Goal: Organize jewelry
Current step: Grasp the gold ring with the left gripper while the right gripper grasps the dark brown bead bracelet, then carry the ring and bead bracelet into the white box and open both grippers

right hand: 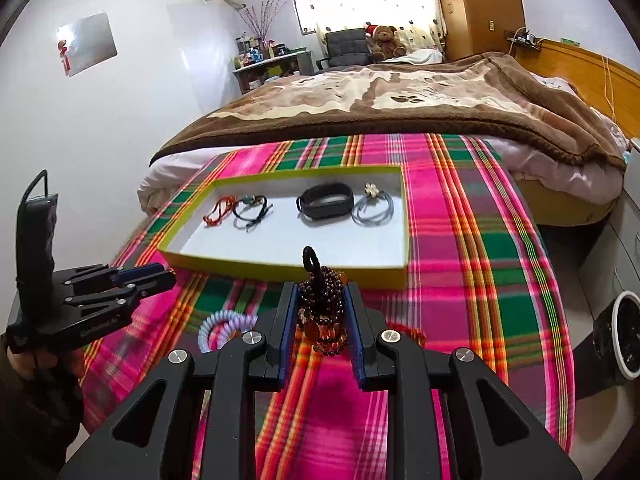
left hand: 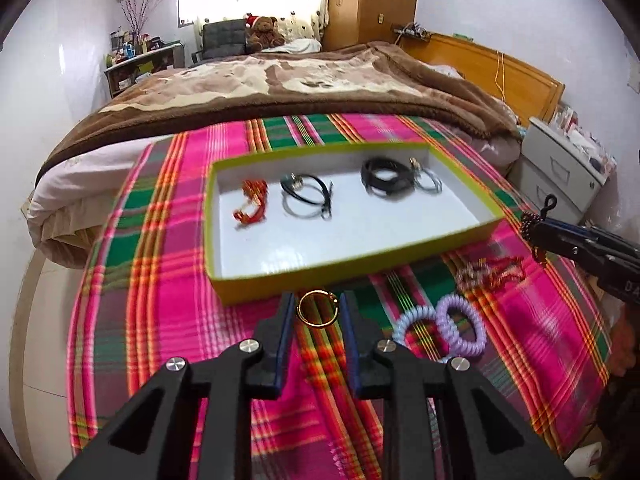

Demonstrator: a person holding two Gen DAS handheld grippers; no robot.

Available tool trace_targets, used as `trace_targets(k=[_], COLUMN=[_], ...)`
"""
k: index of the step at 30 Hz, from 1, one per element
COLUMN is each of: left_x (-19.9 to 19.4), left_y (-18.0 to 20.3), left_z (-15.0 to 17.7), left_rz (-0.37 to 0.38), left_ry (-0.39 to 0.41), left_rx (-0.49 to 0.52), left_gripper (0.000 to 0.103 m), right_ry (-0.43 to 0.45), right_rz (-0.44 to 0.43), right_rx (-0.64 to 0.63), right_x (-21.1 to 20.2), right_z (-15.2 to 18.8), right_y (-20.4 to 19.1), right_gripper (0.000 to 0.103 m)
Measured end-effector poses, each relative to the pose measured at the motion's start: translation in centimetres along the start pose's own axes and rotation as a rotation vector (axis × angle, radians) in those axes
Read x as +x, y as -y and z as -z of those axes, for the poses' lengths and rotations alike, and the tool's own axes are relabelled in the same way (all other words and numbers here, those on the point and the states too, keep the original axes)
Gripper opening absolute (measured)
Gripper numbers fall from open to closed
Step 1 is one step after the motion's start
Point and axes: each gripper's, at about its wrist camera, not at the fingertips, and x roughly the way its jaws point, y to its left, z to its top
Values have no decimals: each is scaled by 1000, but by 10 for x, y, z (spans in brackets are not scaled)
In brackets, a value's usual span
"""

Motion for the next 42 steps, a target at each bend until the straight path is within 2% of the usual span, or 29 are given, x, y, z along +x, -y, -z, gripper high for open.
trace_targets(k=[8, 18, 30, 42], left_x=[0, 35, 78, 91], left_y=[-15, -28, -32, -29], left_z=[-28, -59, -61, -57], left_rz=[19, 34, 18, 7], left_ry=[41, 26, -42, -66], left_rx=[-32, -53, -52, -43], left_gripper=[24, 24, 24, 24], right_ry=[0, -68, -161, -173], right_rz=[11, 64, 108, 120], right_rx=[-23, -40, -47, -70], right_x=[16, 64, 112, 124], right_z=[-28, -59, -61, -60], right_y=[-3, 13, 28, 27], right_gripper=[24, 24, 24, 24])
